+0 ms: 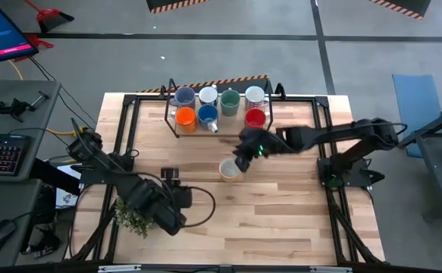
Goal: Place coffee mugs
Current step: Put the yellow mug on the shelf
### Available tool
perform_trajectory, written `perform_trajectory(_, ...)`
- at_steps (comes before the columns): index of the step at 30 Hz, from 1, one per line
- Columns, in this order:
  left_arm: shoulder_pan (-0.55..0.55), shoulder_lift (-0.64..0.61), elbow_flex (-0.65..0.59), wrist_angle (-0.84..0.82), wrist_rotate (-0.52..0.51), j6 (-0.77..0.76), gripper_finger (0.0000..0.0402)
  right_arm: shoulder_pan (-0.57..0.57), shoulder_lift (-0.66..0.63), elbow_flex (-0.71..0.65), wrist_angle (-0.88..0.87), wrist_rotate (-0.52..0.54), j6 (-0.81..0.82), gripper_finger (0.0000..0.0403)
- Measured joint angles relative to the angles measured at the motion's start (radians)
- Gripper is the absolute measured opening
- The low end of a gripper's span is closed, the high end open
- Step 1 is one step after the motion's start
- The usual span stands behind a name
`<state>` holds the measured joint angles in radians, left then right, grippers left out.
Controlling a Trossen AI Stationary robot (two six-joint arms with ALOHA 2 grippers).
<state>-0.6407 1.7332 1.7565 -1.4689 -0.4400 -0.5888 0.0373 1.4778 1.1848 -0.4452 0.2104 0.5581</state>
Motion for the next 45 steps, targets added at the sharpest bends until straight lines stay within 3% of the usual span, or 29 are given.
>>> perform_trajectory(4,0.006,-0.042,-0.044,0.044,-0.017,-0.025,0.0168,-0.097,0.054,0.074,-0.024,-0.146,-0.001,0.0103)
perform_trajectory(9,0.012,-0.053,-0.071,0.067,-0.034,-0.028,0.0168,-0.154,0.193,0.247,-0.255,-0.264,-0.019,0.0103)
perform_trajectory(14,0.013,-0.054,-0.097,0.064,-0.037,-0.030,0.0168,-0.138,0.345,0.428,-0.503,-0.229,-0.110,0.0103)
perform_trajectory(19,0.013,-0.053,-0.118,0.061,-0.037,-0.039,0.0168,-0.099,0.428,0.525,-0.537,-0.207,-0.207,0.0103)
perform_trajectory(26,0.010,-0.053,-0.162,0.060,-0.032,-0.074,0.0168,-0.046,0.467,0.536,-0.567,-0.206,-0.331,0.0103)
perform_trajectory(38,-0.005,-0.053,-0.169,0.064,-0.026,-0.107,0.0168,-0.038,0.468,0.535,-0.570,-0.142,-0.391,0.0103)
perform_trajectory(45,-0.005,-0.053,-0.168,0.066,-0.026,-0.115,0.0168,-0.045,0.490,0.535,-0.587,-0.158,-0.410,0.0103)
